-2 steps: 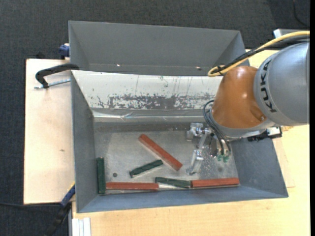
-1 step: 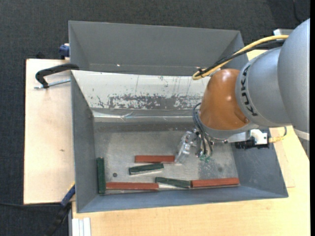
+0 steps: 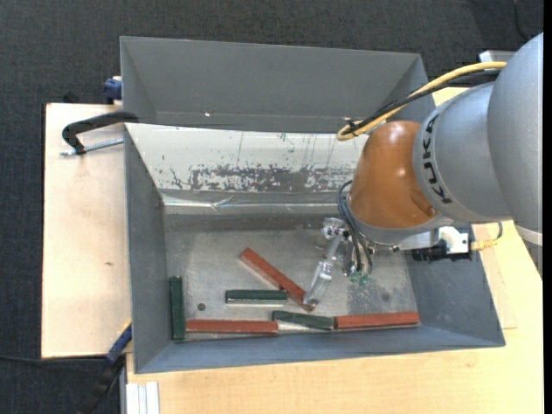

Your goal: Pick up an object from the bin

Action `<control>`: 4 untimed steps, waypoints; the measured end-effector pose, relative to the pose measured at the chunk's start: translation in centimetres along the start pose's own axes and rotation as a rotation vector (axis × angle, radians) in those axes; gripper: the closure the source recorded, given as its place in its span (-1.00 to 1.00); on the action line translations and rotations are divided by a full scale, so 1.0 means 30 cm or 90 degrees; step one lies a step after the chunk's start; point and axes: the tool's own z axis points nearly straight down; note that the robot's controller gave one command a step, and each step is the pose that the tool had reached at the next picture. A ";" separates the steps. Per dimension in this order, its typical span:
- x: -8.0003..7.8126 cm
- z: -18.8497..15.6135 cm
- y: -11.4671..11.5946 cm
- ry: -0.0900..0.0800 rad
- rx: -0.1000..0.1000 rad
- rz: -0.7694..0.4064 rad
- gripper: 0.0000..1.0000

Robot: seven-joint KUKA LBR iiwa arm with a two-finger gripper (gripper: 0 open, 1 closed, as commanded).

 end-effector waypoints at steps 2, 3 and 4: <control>0.151 0.026 0.177 0.003 -0.001 0.002 1.00; 0.151 0.026 0.177 0.003 -0.001 0.003 1.00; 0.097 -0.149 0.163 0.003 0.001 -0.005 1.00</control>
Offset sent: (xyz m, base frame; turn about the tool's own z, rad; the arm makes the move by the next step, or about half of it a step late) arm -0.0251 0.0630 -0.0099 0.0074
